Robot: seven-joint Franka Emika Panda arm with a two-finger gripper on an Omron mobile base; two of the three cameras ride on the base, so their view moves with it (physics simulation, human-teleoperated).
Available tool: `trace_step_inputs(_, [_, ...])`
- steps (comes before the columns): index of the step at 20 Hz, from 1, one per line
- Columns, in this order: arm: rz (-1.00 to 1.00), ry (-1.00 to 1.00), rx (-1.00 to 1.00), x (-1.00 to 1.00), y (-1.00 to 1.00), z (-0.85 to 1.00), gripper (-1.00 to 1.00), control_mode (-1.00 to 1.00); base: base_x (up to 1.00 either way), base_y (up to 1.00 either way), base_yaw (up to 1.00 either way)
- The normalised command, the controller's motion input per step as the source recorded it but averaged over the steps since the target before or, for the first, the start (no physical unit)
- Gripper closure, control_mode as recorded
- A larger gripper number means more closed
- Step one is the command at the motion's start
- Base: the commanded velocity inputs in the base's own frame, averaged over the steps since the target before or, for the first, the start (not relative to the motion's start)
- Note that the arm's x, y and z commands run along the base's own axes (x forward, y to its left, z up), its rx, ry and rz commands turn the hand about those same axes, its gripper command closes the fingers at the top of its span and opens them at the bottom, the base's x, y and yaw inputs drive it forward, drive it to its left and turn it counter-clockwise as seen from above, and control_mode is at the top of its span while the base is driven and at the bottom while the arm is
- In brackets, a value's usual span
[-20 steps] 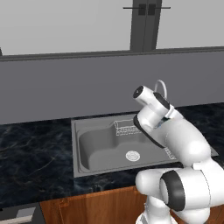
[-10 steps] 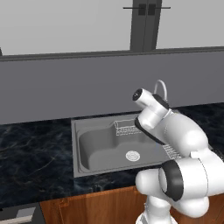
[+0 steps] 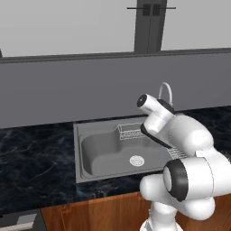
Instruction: Soak the sponge with water for a few seconds and then drop it inside the sink.
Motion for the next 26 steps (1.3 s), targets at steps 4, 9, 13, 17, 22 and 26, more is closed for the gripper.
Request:
trace_step_inputs(4, [0.0, 0.0, 0.0, 0.14, -0.09, -0.03, 1.0, -1.0, 0.0, 0.0, 0.0])
trace_step_inputs(9, [0.0, 0.0, 0.0, 0.24, -0.08, -0.21, 1.0, -1.0, 0.0, 0.0, 0.0])
trace_step_inputs(13, [0.0, 0.0, 0.0, 0.23, -0.06, -0.21, 1.0, -1.0, 0.0, 0.0, 0.0])
trace_step_inputs(17, [0.0, 0.0, 0.0, 0.22, -0.04, -0.16, 1.0, -1.0, 0.0, 0.0, 0.0])
trace_step_inputs(22, [0.0, 0.0, 0.0, 0.24, -0.02, -0.04, 1.0, -1.0, 0.0, 0.0, 0.0])
trace_step_inputs(26, [0.0, 0.0, 0.0, 0.28, -0.04, 0.0, 1.0, -1.0, 0.0, 0.0, 0.0])
